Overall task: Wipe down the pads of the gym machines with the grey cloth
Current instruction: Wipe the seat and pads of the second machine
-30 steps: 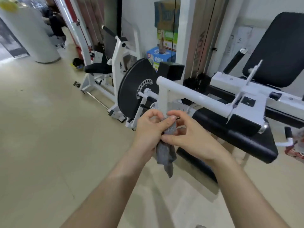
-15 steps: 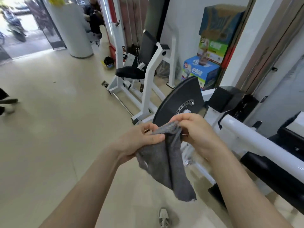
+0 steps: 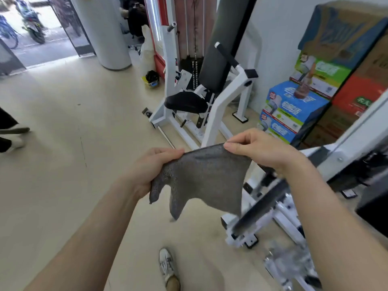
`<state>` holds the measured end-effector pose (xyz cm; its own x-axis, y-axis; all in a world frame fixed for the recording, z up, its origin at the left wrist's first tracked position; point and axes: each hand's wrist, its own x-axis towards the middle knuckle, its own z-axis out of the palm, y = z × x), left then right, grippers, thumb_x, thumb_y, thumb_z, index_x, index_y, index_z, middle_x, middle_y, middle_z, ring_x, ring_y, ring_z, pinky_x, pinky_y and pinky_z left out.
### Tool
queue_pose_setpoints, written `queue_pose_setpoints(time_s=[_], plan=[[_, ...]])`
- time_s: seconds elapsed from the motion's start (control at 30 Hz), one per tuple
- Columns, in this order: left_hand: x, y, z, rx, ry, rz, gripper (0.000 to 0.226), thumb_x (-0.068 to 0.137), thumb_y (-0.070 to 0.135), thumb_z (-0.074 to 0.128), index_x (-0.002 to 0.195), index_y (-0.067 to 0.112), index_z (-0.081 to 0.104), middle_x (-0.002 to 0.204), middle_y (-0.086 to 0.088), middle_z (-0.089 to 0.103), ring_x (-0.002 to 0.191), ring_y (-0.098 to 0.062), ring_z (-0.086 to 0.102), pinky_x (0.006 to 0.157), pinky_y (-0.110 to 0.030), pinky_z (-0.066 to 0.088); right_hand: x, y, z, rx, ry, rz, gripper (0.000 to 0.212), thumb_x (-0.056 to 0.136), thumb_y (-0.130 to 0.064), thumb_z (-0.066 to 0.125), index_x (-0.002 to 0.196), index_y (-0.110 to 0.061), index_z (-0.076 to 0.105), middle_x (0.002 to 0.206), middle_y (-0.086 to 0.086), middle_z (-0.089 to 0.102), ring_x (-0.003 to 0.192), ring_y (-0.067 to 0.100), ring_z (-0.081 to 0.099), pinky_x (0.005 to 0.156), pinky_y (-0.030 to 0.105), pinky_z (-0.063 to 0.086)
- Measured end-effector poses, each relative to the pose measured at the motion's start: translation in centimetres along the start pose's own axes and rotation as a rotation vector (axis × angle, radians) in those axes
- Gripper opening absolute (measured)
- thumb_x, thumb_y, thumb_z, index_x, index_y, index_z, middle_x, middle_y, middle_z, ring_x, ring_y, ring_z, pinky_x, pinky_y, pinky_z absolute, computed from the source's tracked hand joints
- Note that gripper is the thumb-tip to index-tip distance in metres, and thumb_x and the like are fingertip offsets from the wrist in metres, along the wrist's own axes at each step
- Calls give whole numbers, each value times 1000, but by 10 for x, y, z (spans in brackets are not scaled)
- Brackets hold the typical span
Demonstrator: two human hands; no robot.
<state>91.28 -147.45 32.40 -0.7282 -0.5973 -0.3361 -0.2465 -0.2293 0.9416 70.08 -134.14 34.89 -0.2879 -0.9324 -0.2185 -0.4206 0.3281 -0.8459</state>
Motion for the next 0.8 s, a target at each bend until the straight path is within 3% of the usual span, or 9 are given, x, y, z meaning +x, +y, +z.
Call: queue_pose_setpoints(time_s=[0.13,0.27,0.37,0.53,0.67,0.73,0.8], plan=[[73,19,-85,217,-150,-83,33,80,38,72,61,12,65,55,-4,58,49,-16,51,50,-24,41,102,-15,-2,78,36,32,23,93,-28,59,94,-12,75,99,19,72,96,38,65,93,49,51],[144,38,-177,488,-186,-128,19,73,35,78,72,16,74,70,-2,69,66,-14,62,63,-29,47,196,-29,1,166,101,138,21,96,-25,55,91,-16,73,85,4,64,78,15,55,70,27,47],[203,48,-225,491,-30,-52,12,85,21,72,74,18,76,73,-1,71,69,-11,63,70,-29,48,262,-34,3,124,166,141,19,96,-22,57,88,-16,72,82,1,67,78,13,58,71,26,48],[312,80,-270,512,273,126,6,83,20,73,78,23,76,78,-2,74,69,-12,61,65,-25,45,377,-27,-3,-116,583,84,11,89,-24,64,87,-23,75,86,-4,70,86,15,62,74,31,49],[408,118,-291,723,372,251,9,86,27,66,81,26,74,58,8,56,55,-8,49,53,-25,35,463,-12,-25,397,639,136,16,91,-13,63,79,-21,71,91,4,63,88,18,60,64,28,59],[464,134,-299,767,367,236,11,87,30,64,83,28,73,54,9,52,53,-9,48,52,-26,33,507,0,-39,463,660,136,18,91,-9,63,78,-20,70,88,6,64,89,19,61,72,29,60],[526,141,-307,710,351,194,11,86,29,65,85,24,75,60,6,61,58,-13,55,58,-26,39,554,13,-54,392,691,156,18,90,-8,64,78,-19,69,82,2,66,87,20,63,79,31,58]])
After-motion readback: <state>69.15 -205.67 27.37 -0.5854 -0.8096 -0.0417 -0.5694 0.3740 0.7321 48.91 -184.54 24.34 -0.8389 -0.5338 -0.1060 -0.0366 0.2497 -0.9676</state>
